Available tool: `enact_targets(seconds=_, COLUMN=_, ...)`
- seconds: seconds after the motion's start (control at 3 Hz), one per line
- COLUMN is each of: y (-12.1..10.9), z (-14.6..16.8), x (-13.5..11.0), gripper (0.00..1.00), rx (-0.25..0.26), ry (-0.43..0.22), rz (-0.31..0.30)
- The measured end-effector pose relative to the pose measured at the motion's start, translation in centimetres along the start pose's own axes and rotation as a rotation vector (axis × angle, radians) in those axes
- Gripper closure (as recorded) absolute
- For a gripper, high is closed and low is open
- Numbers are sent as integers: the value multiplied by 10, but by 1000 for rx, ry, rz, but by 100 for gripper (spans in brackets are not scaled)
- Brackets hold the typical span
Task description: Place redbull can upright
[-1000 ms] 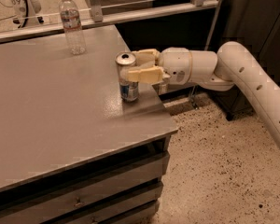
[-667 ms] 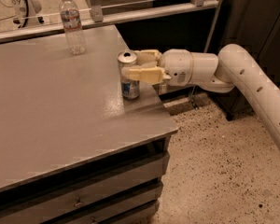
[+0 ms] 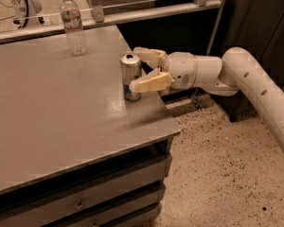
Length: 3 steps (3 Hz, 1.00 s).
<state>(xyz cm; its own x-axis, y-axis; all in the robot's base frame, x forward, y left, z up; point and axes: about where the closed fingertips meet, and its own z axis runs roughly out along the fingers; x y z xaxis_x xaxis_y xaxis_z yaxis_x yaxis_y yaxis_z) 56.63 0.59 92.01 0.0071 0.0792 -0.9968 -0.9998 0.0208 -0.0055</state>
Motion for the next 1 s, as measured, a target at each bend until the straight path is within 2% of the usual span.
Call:
enact_targets(seconds=0.33, y=4, z=-6, x=-8, gripper=0, rx=17, ry=20, rz=-12)
enact_targets(seconds=0.67, y=21, z=-27, x=-40, gripper=0, rx=59, ry=79, rz=-62)
enact_targets(seconds=1.0, y=24, z=-27, x=-46, gripper=0, rx=62, ry=87, rz=-73)
